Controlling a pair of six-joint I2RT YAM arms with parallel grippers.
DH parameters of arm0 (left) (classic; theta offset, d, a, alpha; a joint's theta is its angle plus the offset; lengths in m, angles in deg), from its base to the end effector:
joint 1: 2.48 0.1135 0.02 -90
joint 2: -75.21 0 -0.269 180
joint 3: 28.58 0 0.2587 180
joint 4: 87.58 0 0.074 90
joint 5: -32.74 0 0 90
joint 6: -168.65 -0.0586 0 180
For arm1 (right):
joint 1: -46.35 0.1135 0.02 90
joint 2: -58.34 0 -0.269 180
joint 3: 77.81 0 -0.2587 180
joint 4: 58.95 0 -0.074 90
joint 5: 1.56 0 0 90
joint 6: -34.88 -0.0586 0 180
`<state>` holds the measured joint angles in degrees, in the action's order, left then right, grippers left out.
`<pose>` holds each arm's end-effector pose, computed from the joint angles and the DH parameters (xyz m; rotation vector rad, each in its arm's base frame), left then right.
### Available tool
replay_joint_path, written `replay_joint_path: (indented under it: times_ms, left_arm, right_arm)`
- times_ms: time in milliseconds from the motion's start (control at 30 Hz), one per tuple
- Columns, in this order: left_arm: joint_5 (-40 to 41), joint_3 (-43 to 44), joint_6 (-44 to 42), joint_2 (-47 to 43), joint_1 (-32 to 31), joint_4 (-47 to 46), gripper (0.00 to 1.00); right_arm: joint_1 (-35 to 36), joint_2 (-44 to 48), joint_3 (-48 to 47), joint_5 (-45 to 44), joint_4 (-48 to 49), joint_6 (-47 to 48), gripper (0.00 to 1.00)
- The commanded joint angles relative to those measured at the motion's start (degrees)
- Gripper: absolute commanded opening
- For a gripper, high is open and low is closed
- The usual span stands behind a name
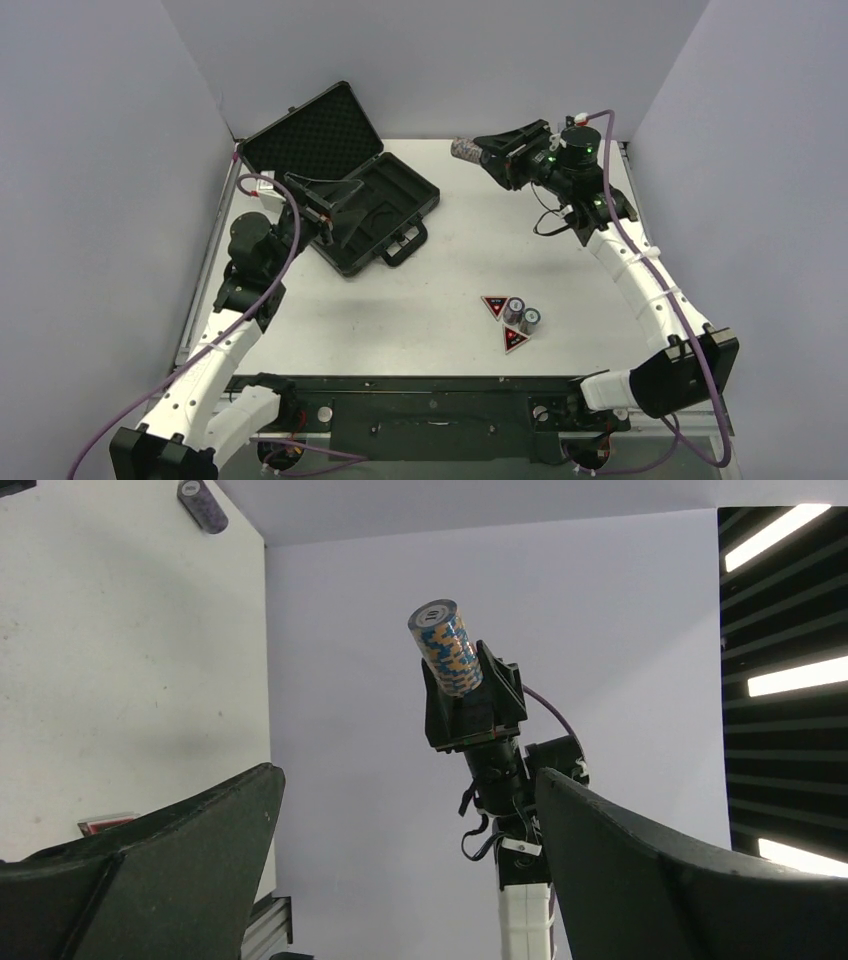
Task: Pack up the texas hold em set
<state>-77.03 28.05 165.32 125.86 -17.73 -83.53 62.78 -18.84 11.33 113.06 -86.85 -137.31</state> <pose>0.2223 -0.0811 0.3528 -0.7745 1.6242 -1.6169 0.3145 0.1182 0.4057 0.8344 1.9429 1.5267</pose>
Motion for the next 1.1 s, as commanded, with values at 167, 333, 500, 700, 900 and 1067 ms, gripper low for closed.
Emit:
replay_joint_path:
  times_ms: [167,333,500,700,900,1067]
  left_arm:
    - [4.48,7.12,1.7,7.12,-2.78,-3.9,0.96]
    - [8.8,10.34,-3.96,9.82,-5.21,-5.85,0.98]
    - [16.44,9.85,-10.67,9.72,-8.03,-8.93,0.94]
    - [19.3,7.36,-9.93,11.04,-9.38,-16.56,0.88]
    - [19.31,10.32,-11.34,13.38,-10.59,-21.82,0.83]
    - [18.9,8.71,-14.12,12.89,-10.77,-29.02,0.83]
  right_arm:
    - [4.72,-5.34,-4.0,-1.3,16.87,-5.5,0.0]
    - [7.02,-8.97,-4.86,0.5,23.09,-9.51,0.0]
    - [9.13,-11.38,-6.23,0.44,27.08,-14.15,0.0]
    - [11.35,-14.43,-6.97,1.6,36.26,-22.18,0.0]
    - [13.24,-12.2,-8.0,-1.51,32.92,-21.9,0.0]
    - [16.43,-9.01,-8.5,-6.49,24.07,-19.56,0.0]
